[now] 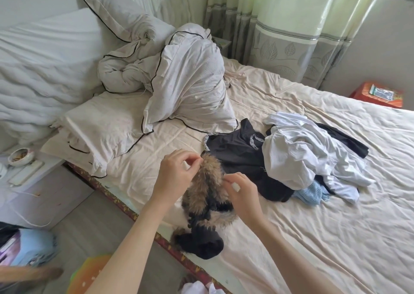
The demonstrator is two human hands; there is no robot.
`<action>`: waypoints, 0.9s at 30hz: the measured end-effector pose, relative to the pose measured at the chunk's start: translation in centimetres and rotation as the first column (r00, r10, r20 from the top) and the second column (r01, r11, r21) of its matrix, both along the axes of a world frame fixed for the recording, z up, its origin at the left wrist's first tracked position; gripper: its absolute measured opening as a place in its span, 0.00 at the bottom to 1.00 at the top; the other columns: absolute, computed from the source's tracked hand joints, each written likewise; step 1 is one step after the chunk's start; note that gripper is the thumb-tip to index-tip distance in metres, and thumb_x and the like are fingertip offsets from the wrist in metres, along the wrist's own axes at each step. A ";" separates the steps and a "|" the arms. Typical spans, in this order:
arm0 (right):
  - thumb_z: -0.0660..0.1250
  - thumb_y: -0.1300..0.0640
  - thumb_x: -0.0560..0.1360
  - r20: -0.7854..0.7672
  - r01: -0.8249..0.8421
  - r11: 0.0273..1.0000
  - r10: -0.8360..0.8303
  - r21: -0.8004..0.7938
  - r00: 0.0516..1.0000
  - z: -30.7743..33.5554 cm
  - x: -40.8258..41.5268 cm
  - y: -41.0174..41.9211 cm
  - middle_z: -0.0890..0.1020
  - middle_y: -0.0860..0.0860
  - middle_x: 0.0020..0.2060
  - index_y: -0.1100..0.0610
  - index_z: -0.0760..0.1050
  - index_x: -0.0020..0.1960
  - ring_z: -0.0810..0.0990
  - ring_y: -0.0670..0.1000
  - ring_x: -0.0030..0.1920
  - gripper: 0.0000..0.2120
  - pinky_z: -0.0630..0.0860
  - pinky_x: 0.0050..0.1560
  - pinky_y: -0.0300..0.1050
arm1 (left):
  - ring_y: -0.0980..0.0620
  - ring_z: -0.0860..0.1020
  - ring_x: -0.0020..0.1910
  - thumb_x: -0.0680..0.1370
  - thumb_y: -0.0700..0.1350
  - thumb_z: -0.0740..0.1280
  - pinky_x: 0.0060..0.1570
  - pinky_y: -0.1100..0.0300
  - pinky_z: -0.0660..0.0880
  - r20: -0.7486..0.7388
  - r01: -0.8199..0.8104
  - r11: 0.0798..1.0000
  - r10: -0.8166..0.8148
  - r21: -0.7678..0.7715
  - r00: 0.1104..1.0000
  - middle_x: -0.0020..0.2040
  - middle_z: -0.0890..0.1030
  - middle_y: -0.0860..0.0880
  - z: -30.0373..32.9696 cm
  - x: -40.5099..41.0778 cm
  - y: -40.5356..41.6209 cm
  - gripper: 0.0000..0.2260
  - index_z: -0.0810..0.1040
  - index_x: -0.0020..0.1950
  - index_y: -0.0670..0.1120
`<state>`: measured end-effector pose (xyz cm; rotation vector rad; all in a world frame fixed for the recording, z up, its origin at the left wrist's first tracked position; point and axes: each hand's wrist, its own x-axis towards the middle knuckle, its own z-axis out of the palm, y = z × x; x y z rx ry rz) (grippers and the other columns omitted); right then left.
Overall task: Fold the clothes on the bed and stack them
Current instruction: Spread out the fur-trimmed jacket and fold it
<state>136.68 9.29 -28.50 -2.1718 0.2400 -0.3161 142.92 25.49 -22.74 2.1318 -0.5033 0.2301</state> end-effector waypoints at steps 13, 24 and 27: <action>0.66 0.66 0.76 0.089 -0.287 0.952 0.297 -0.105 0.951 5.8 3.8 -0.7 0.79 0.53 0.44 0.62 0.80 0.48 0.78 0.52 0.44 0.04 0.74 0.49 0.46 | 0.72 0.73 0.47 0.72 0.46 0.73 0.48 0.78 0.67 -0.169 0.133 0.988 -0.118 0.081 0.978 0.48 0.76 0.64 -2.2 0.4 0.0 0.16 0.80 0.59 0.49; 0.65 0.57 0.78 -0.091 -0.199 0.980 0.200 0.022 0.975 1.1 3.1 -3.9 0.77 0.45 0.59 0.53 0.74 0.64 0.73 0.44 0.61 0.15 0.68 0.62 0.38 | 0.70 0.76 0.35 0.72 0.38 0.72 0.38 0.77 0.71 -0.170 0.051 0.995 -0.035 0.086 0.985 0.35 0.78 0.64 0.3 3.0 0.3 0.04 0.85 0.45 0.44; 0.67 0.57 0.77 -0.311 -0.321 0.947 0.303 -0.006 0.901 -1.3 3.0 -5.1 0.70 0.46 0.68 0.52 0.66 0.72 0.64 0.47 0.70 0.25 0.62 0.70 0.48 | 0.65 0.78 0.37 0.72 0.37 0.72 0.39 0.74 0.73 -0.158 0.089 0.991 -0.073 0.096 0.985 0.36 0.79 0.61 1.1 3.0 1.1 0.04 0.84 0.43 0.44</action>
